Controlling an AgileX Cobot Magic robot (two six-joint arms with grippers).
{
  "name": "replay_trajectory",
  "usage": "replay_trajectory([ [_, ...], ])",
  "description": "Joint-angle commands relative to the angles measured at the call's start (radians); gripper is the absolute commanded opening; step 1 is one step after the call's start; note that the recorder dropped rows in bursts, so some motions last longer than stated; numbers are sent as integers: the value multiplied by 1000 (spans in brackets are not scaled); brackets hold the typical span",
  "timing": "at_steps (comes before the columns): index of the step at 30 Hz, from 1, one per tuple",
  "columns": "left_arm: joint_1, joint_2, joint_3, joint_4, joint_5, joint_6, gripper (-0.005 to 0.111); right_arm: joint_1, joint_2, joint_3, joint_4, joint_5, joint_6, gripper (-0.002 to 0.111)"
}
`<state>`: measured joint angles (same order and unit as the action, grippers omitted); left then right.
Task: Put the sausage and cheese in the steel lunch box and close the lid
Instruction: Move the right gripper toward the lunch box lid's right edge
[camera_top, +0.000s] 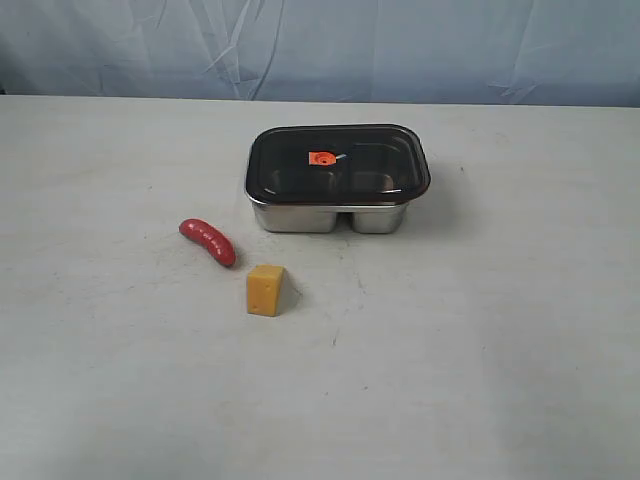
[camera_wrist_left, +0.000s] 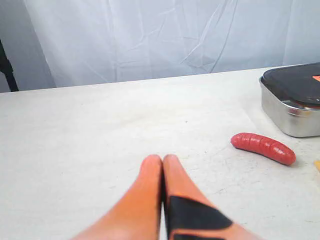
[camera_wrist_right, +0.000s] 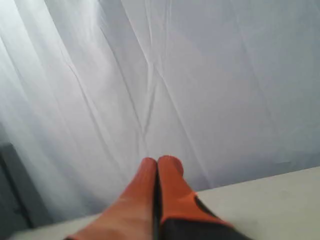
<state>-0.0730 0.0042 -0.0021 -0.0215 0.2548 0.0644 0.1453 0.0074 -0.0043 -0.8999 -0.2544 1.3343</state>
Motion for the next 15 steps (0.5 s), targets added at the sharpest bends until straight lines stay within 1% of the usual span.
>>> replay_trajectory([
  [1,1,-4,2,0,-16,-1,0,-6,-7,4,313,-46,81,-1],
  [6,1,-4,2,0,-16,-1,0,-6,-7,4,424,-78,63,-1],
  [9,1,-4,2,0,-16,-1,0,-6,-7,4,608,-54,-182,-1],
  [11,1,-4,2,0,-16,-1,0,-6,31,4,675,-31,-289,-1],
  [13,1,-4,2,0,-16,-1,0,-6,107,-39,655,56,-370,-1],
  [14,1,-4,2,0,-16,-1,0,-6,209,-104,588,173,-455,-1],
  [15,1,-4,2,0,-16,-1,0,-6,281,-134,575,215,-477,-1],
])
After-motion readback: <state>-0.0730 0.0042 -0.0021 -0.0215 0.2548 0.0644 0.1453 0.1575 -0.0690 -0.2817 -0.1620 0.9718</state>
